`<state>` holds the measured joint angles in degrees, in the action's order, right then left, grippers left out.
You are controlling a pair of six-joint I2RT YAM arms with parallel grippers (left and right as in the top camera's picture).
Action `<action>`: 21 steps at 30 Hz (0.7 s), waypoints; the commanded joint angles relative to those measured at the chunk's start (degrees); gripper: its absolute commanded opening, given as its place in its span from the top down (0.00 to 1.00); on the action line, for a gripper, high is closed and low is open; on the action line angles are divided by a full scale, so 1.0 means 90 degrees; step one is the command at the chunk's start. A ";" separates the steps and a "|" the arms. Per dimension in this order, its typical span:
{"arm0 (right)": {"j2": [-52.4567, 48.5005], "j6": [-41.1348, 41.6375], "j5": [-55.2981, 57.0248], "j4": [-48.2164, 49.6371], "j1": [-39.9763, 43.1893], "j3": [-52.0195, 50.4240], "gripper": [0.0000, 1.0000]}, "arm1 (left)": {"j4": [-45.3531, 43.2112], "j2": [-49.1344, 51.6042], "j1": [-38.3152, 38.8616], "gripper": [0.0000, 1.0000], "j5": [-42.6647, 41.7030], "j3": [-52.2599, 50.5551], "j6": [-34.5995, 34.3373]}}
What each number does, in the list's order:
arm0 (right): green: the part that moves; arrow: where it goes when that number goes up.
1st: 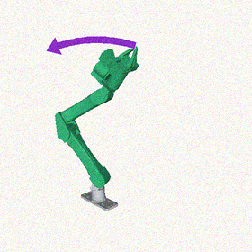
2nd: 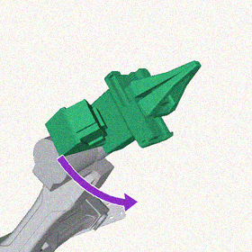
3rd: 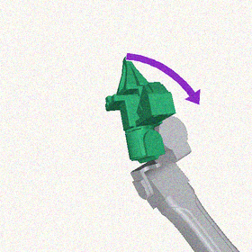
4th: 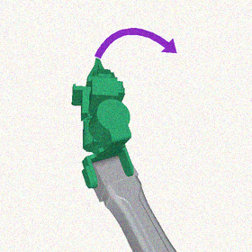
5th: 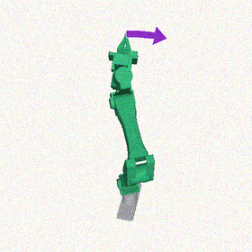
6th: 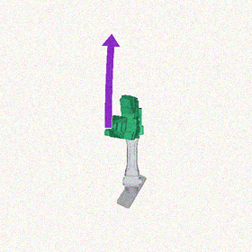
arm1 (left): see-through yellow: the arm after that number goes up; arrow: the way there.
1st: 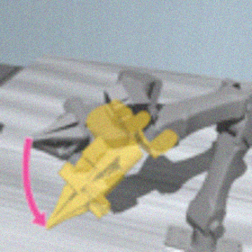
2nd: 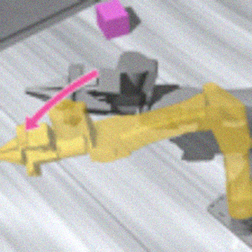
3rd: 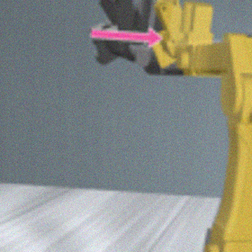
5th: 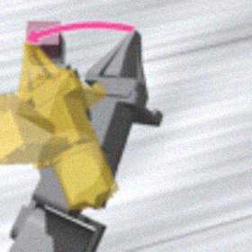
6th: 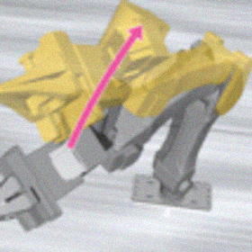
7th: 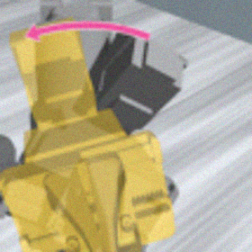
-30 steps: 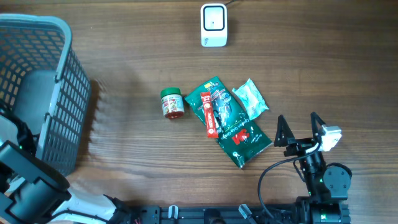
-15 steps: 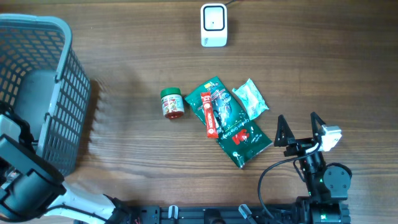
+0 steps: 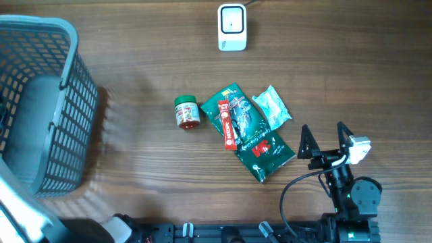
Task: Scan the item barcode
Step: 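Reach the left gripper into the basket and grasp the red Kleenex pack, then carry the Kleenex pack with the left gripper and place it by the jar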
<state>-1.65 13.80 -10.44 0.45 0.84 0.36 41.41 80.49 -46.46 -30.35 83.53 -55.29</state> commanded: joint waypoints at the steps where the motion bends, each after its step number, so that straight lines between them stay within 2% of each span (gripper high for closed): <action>1: 0.0034 0.0032 -0.0005 0.0036 -0.0010 -0.0007 0.00 | 0.0296 -0.0780 0.1457 0.96 -0.1928 0.0007 0.2067; 2: 0.0034 0.0032 -0.0005 0.0036 -0.0010 -0.0007 0.00 | 0.0896 -0.0935 0.2577 0.96 -0.1787 0.0007 0.3504; 3: 0.0034 0.0029 -0.0005 0.0036 -0.0010 -0.0007 0.01 | 0.1396 -0.0942 0.3410 0.96 -0.1324 0.0005 0.4233; 4: 0.0034 0.0029 -0.0005 0.0036 -0.0010 -0.0007 0.00 | 0.1831 -0.0869 0.4398 0.96 -0.0440 -0.0046 0.4656; 6: 0.0034 0.0029 -0.0005 0.0036 -0.0010 -0.0007 0.00 | 0.2135 -0.0600 0.6108 0.96 0.1241 -0.0372 0.4670; 7: 0.0034 0.0032 -0.0005 0.0036 -0.0010 -0.0007 0.00 | 0.2067 -0.0352 0.6963 0.96 0.1695 -0.0658 0.4670; 10: 0.0034 0.0032 -0.0005 0.0036 -0.0010 -0.0007 0.00 | 0.1367 0.0537 0.8510 0.96 0.1841 -0.1365 0.4549; 12: 0.0034 0.0032 -0.0005 0.0036 -0.0010 -0.0007 0.00 | 0.0799 0.1309 0.9073 0.96 0.2042 -0.1700 0.3796; 13: 0.0034 0.0032 -0.0005 0.0036 -0.0010 -0.0007 0.00 | 0.0525 0.1749 0.9226 0.88 0.2378 -0.1758 0.3002; 14: 0.0034 0.0032 -0.0005 0.0036 -0.0010 -0.0007 0.01 | 0.0410 0.2055 0.9294 0.72 0.2725 -0.1758 0.2421; 15: 0.0034 0.0032 -0.0005 0.0036 -0.0010 -0.0007 0.00 | 0.0372 0.2227 0.9328 0.63 0.3043 -0.1756 0.1965; 16: 0.0034 0.0032 -0.0005 0.0036 -0.0010 -0.0007 0.00 | 0.0401 0.2392 0.9333 0.27 0.3446 -0.1756 0.1321; 17: 0.0034 0.0032 -0.0005 0.0036 -0.0010 -0.0007 0.00 | 0.0461 0.2380 0.9299 0.00 0.3779 -0.1736 0.0913; 20: 0.0034 0.0032 -0.0005 0.0036 -0.0010 -0.0007 0.00 | 0.0925 0.1957 0.9092 0.00 0.4634 -0.1066 0.0940; 21: 0.0034 0.0032 -0.0005 0.0036 -0.0007 -0.0007 0.00 | 0.1156 0.1681 0.9010 0.00 0.5153 -0.0510 0.1212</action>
<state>-1.65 13.80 -10.44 0.47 0.80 0.36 49.50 101.62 36.49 3.62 69.95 -43.05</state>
